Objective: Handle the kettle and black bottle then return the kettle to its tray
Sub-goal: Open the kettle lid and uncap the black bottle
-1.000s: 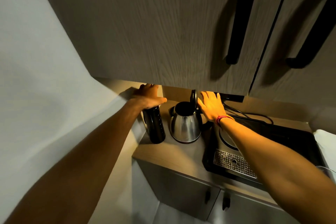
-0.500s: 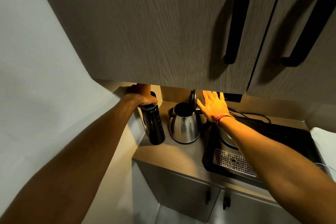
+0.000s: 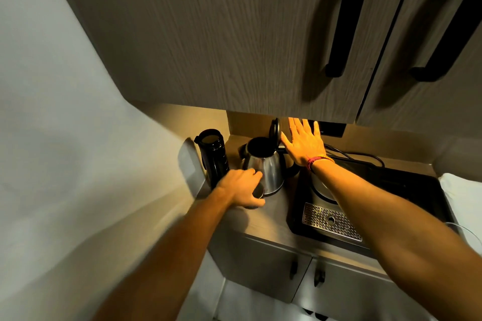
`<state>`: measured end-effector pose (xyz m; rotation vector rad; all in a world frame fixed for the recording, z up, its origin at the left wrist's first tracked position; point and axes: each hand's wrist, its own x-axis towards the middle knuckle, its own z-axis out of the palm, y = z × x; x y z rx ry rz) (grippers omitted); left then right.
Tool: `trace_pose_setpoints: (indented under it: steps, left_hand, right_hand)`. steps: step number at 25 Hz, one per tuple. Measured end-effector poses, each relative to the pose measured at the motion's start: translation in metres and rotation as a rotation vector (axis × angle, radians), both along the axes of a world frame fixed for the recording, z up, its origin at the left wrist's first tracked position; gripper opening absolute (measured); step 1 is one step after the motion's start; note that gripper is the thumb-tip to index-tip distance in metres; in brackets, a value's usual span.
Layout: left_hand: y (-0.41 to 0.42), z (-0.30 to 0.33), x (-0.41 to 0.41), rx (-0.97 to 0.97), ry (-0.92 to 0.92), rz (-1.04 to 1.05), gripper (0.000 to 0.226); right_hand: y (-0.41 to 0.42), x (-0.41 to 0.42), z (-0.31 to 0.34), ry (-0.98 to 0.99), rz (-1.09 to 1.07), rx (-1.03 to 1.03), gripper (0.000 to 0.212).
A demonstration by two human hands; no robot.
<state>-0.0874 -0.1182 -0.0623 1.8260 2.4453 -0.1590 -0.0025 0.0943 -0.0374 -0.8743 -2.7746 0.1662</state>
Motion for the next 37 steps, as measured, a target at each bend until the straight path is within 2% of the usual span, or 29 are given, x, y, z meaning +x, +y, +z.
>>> trace_pose_setpoints:
  steps: [4,7,9,13,14,16,17,19,21,23,25,28,31,37]
  left_hand:
    - [-0.013,-0.060,0.024,-0.159,-0.055,0.200,0.070]
    - [-0.013,-0.069,0.029,-0.113,-0.035,0.280,0.075]
    - [-0.013,-0.059,0.029,0.068,0.047,0.292,0.078]
    - [-0.004,-0.004,0.002,0.597,0.201,0.217,0.074]
    - [-0.003,0.011,-0.010,0.696,0.231,0.280,0.077]
    - [-0.007,0.032,-0.031,0.855,0.221,0.534,0.085]
    - [-0.012,0.034,-0.039,0.902,0.155,0.673,0.090]
    - [-0.021,0.026,-0.050,0.963,-0.173,0.839,0.104]
    - [-0.023,0.015,-0.054,1.050,-0.607,0.893,0.120]
    - [-0.021,0.004,-0.053,1.149,-0.869,0.940,0.125]
    - [-0.019,-0.006,-0.053,1.151,-0.915,1.008,0.111]
    - [-0.017,-0.015,-0.058,1.076,-0.799,0.991,0.088]
    - [-0.015,-0.011,-0.058,1.001,-0.685,0.922,0.081]
    - [-0.017,0.002,-0.045,0.681,-0.383,0.792,0.075]
  right_hand:
    - [0.001,-0.001,-0.002,0.010,-0.019,-0.018,0.074]
    - [0.002,-0.002,-0.004,0.011,-0.026,-0.031,0.074]
    - [0.003,-0.004,-0.006,-0.002,-0.026,-0.045,0.073]
    - [0.008,-0.005,-0.010,-0.004,-0.019,-0.060,0.074]
    - [0.009,-0.006,-0.011,-0.009,-0.017,-0.064,0.075]
    - [0.010,-0.007,-0.012,-0.011,-0.023,-0.083,0.077]
    - [0.009,-0.007,-0.012,-0.001,-0.030,-0.095,0.078]
    - [0.007,-0.007,-0.013,0.021,-0.044,-0.115,0.079]
    - [0.004,-0.006,-0.012,0.021,-0.055,-0.127,0.080]
    - [0.004,-0.006,-0.011,0.023,-0.066,-0.122,0.081]
    - [0.002,-0.005,-0.010,0.018,-0.080,-0.116,0.081]
    - [-0.002,-0.005,-0.012,0.016,-0.086,-0.138,0.079]
    - [-0.001,-0.004,-0.009,0.025,-0.097,-0.149,0.079]
    - [-0.001,-0.004,-0.005,0.002,-0.111,-0.176,0.082]
